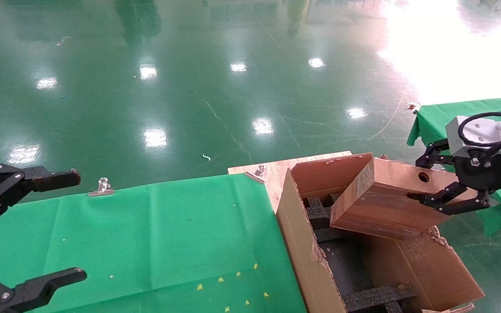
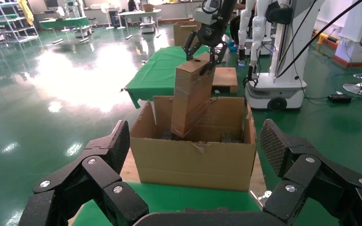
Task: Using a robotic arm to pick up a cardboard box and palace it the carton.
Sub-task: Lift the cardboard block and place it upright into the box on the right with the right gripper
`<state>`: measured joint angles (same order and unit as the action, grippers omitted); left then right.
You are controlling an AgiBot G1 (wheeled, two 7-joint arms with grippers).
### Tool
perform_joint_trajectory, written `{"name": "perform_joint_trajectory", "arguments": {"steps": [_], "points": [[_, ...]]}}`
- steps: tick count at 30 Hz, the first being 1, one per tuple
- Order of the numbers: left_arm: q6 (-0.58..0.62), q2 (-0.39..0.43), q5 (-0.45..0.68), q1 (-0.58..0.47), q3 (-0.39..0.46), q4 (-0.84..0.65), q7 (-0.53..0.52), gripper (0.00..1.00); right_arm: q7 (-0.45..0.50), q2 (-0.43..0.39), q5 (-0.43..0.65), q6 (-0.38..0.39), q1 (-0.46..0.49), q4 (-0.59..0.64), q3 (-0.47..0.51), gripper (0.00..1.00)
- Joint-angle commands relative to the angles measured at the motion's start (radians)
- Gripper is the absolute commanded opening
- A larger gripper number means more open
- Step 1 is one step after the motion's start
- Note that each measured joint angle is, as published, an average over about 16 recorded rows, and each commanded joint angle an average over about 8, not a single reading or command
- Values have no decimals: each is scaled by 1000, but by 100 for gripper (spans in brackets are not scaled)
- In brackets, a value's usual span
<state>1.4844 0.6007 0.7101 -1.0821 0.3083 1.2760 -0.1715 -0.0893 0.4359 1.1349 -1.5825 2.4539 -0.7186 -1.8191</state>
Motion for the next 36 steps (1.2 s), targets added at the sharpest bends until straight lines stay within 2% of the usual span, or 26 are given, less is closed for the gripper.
{"name": "perform_joint_trajectory", "arguments": {"steps": [1,6,10,14,19,29,36], "points": [[0,0,0,0,0,0,0,100,-5,0,3,-1,1,-2,4,0],[0,0,0,0,0,0,0,100,45,1,9,29,-10,2,-6,0],[0,0,0,0,0,0,0,100,168,0,25,74,-26,-4,-24,0],[0,0,0,0,0,-1,0,100,346,-12,44,124,-40,-46,-44,0],[0,0,0,0,1,-1,0,100,600,-45,82,185,-41,-160,-67,0],[0,0,-1,-1,1,-1,1,100,1104,-133,250,321,-22,-437,-115,0],[0,0,-1,-1,1,-1,1,100,1384,-174,340,385,-26,-563,-137,0]]}}
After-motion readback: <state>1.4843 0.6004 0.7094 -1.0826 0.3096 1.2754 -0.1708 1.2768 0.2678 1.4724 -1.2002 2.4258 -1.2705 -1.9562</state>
